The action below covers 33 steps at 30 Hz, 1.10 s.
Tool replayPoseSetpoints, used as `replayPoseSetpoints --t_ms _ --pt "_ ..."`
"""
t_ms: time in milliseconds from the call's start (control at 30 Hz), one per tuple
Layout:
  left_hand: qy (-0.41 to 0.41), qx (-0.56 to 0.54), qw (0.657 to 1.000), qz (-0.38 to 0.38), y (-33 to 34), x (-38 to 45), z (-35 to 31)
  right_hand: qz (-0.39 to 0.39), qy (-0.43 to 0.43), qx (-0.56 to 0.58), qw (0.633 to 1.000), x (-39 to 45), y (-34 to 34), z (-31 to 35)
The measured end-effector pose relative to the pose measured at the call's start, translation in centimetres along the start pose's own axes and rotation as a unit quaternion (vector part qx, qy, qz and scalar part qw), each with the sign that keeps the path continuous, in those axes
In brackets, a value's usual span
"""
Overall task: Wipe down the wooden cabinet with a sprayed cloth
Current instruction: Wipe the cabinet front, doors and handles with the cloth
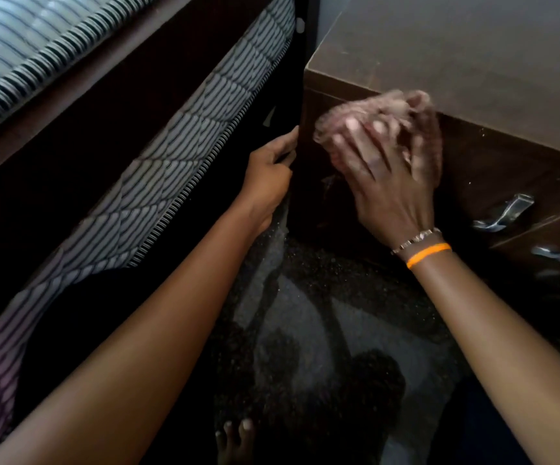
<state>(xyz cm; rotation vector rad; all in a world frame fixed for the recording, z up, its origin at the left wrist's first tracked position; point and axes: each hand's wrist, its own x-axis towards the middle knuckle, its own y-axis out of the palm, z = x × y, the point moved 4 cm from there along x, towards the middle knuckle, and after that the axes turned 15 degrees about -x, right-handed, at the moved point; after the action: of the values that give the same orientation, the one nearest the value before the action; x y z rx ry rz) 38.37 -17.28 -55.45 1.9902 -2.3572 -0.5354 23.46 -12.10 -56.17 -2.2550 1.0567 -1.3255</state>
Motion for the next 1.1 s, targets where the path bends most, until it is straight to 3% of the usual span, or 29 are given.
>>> replayPoseSetpoints --t_ms 67,333,633,767,967,1100 --pt "-0.003 -0.009 1.000 0.005 -0.2 0.2 0.1 0.005 -0.049 0.023 0.999 2.2 -0.3 1.5" --pt "-0.065 0.011 0.997 -0.046 -1.7 0.5 3.2 -0.019 -0.135 -0.097 0.986 1.4 2.2 3.5" --pt "-0.098 0.116 0.987 -0.053 -3.9 3.1 7.4 0.057 -0.228 -0.119 0.965 -3.5 7.3 8.6" --pt "-0.141 0.112 0.983 -0.036 -4.1 3.0 9.4 0.112 -0.346 -0.204 0.909 -6.0 10.0 11.5" --pt "-0.143 0.073 0.987 -0.016 -3.8 4.3 9.7 0.185 -0.430 -0.212 0.857 -9.3 12.5 13.9" --pt "-0.134 0.057 0.989 -0.014 -3.6 4.3 8.4 0.173 -0.490 -0.247 0.818 -11.5 12.9 13.5"
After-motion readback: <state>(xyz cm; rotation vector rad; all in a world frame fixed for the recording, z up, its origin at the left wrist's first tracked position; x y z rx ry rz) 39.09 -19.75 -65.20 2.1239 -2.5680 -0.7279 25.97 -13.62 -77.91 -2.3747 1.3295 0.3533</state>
